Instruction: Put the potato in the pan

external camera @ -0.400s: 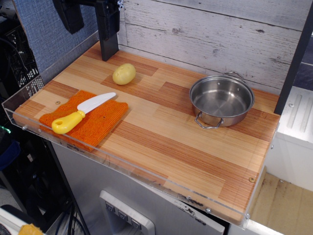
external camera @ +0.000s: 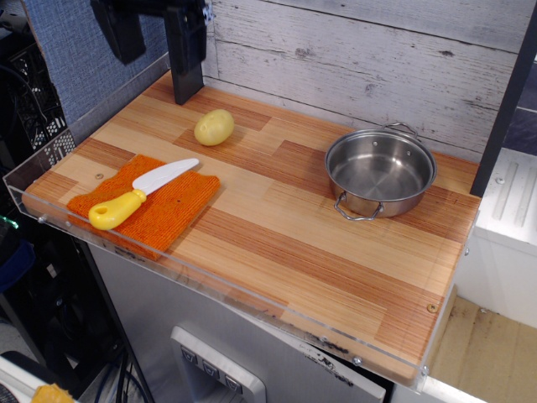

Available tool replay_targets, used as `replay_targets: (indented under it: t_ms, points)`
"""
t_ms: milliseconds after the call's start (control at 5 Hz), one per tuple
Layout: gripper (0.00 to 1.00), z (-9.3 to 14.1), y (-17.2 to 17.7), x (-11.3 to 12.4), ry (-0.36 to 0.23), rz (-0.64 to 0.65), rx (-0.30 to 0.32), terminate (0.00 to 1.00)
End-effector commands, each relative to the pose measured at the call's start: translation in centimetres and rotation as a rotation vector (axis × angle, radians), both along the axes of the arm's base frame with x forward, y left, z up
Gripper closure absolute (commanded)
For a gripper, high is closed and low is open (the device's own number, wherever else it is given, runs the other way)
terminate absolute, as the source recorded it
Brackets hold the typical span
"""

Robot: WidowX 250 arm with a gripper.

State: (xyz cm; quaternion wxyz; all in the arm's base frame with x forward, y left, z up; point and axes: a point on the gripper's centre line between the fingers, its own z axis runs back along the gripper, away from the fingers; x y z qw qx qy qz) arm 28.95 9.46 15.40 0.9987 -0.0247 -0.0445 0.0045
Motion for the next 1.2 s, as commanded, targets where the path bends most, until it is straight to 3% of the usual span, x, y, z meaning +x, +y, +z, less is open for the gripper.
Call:
replay_targets:
  t_ms: [0, 400, 800, 1000]
  points:
    - [0.0, -1.7, 2.0, 4.1, -0.045, 0.045, -0.055, 0.0]
    - [0.0, -3.7, 4.0, 7.3, -0.041, 0.099, -0.064, 0.0]
    - [0.0, -5.5, 3.1, 7.4, -0.01, 0.082, -0.011, 0.0]
    - [0.0, -7.2, 3.3, 7.9, 0.026, 0.098, 0.053, 0.0]
